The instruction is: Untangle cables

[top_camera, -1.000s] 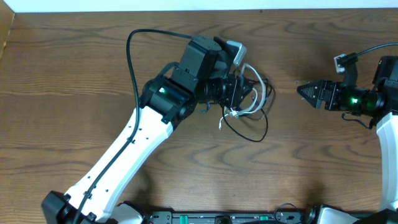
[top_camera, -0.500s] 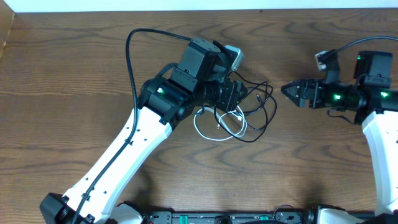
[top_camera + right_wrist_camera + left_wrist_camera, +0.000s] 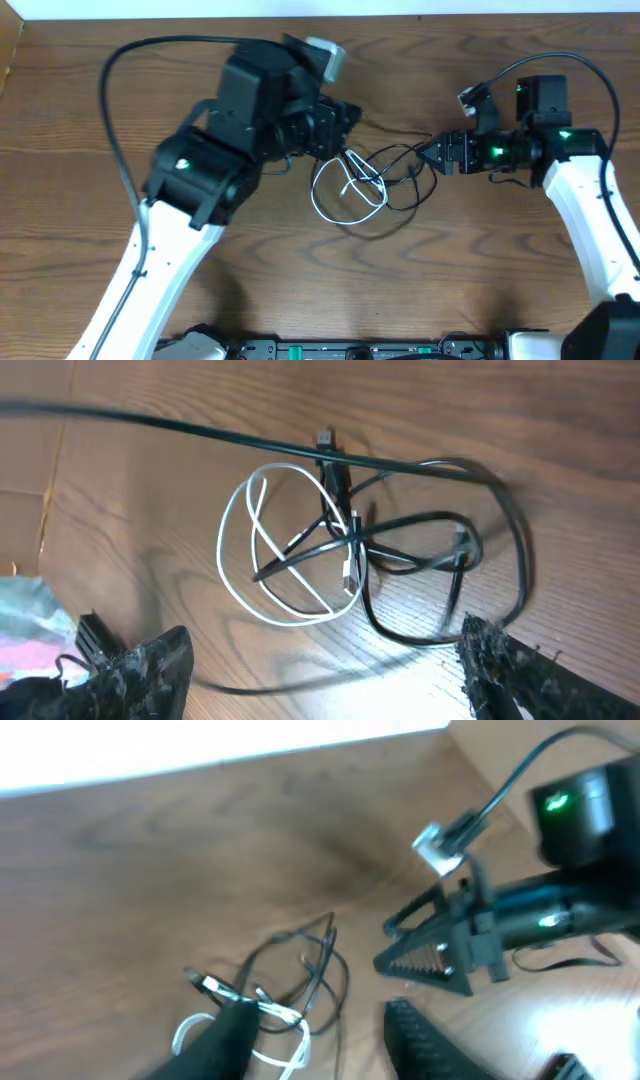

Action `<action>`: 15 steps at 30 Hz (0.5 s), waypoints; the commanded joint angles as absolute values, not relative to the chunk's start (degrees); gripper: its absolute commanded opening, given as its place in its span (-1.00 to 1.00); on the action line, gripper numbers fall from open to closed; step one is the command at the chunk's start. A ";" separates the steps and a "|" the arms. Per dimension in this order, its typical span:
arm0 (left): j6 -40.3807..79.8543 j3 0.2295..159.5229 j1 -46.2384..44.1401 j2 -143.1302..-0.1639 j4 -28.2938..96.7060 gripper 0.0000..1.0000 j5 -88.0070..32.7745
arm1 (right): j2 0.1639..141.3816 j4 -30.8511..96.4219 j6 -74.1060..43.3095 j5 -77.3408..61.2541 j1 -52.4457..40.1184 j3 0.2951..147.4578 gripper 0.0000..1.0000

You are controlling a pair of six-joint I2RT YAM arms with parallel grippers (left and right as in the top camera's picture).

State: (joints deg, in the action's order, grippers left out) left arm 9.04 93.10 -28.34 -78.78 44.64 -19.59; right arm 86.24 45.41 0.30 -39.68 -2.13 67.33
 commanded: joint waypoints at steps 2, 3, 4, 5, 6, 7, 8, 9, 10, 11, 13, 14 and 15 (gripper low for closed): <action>9.06 99.74 -27.07 -75.35 43.64 -0.63 -20.51 | 87.79 44.51 -0.47 -39.57 -3.90 67.29 0.63; 9.06 100.73 -27.07 -74.94 43.22 -0.77 -20.51 | 87.79 44.34 -0.80 -39.53 -3.97 67.29 0.62; 9.06 101.91 -27.07 -74.39 42.70 -0.81 -20.51 | 87.79 44.27 -0.84 -39.53 -3.97 67.29 0.63; 9.06 102.69 -27.07 -73.97 42.26 -0.85 -20.51 | 87.79 44.14 -0.84 -39.53 -3.97 67.29 0.63; 9.04 103.53 -27.07 -73.47 41.85 -0.85 -20.49 | 87.79 44.07 -0.84 -39.53 -3.97 67.29 0.62; 9.04 104.09 -27.05 -73.14 41.63 -0.85 -20.43 | 87.79 43.94 -0.89 -39.53 -3.97 67.29 0.62; 9.04 104.47 -27.05 -72.82 41.54 -0.85 -20.27 | 87.79 43.79 -1.28 -39.40 -3.97 67.29 0.62; 9.04 104.49 -27.07 -72.58 41.56 -0.85 -20.27 | 87.79 43.48 -1.78 -39.29 -3.97 67.29 0.63; 9.04 104.49 -27.07 -72.55 42.06 -0.86 -20.25 | 87.79 43.24 -2.33 -39.33 -3.97 67.29 0.62; 9.04 104.49 -27.07 -72.64 42.85 -0.85 -20.14 | 87.79 42.76 -3.84 -39.33 -4.08 67.29 0.62; 9.02 104.49 -27.07 -73.36 45.58 -0.80 -18.90 | 88.01 41.65 -7.18 -39.29 -4.56 67.29 0.60; 9.04 104.49 -27.07 -73.97 47.57 -0.76 -17.61 | 88.16 40.97 -9.28 -39.13 -4.99 67.29 0.59; 9.04 104.49 -27.07 -74.54 49.19 -0.68 -16.45 | 88.40 40.49 -11.53 -38.30 -5.50 67.29 0.57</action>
